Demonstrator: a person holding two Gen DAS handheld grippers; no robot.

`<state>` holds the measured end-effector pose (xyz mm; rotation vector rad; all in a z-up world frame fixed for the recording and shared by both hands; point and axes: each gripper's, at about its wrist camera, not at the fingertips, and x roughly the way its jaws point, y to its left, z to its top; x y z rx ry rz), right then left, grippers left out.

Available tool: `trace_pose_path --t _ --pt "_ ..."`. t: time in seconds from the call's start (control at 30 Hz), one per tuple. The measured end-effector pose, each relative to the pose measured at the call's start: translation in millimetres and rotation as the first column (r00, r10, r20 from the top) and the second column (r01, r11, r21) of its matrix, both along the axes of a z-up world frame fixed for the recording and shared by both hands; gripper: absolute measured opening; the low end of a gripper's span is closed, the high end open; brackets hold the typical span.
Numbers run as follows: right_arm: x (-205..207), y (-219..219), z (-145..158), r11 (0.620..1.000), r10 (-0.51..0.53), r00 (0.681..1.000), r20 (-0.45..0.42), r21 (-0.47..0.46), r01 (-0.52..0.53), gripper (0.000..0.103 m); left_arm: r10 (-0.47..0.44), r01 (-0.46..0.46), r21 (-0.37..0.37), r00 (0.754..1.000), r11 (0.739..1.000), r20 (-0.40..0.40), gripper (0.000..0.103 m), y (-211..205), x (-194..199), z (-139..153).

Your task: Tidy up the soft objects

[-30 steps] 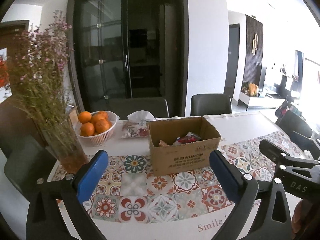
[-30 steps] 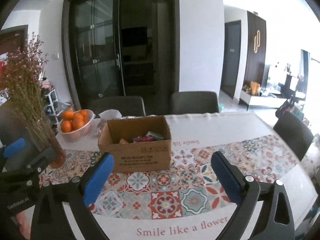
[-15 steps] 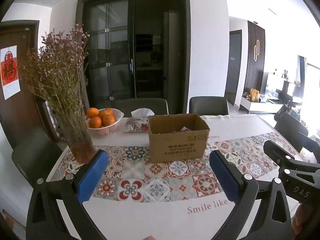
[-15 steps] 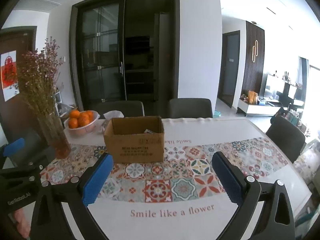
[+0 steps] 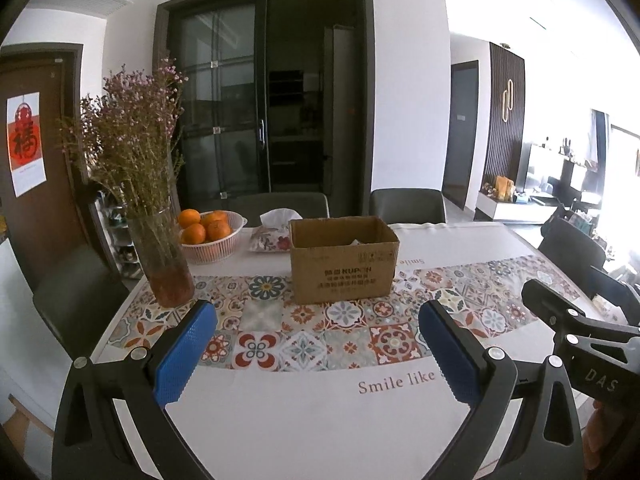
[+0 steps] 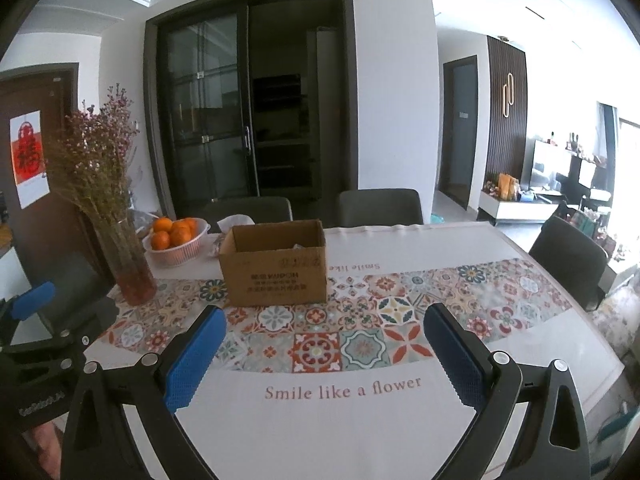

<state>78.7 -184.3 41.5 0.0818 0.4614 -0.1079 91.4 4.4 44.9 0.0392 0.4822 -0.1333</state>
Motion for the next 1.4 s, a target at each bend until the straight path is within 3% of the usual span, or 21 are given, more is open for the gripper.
trace_pose_path --t 0.33,1.4 --pt "-22 2 2 1.0 0.002 1.0 0.02 -0.013 -0.002 0.101 0.004 -0.005 0.011 1.0 1.0 0.017 0.103 0 -26 4" --pt "-39 1 2 1.0 -0.004 1.0 0.017 -0.009 0.004 0.101 -0.029 0.029 -0.006 1.0 1.0 0.01 0.103 -4 -37 5"
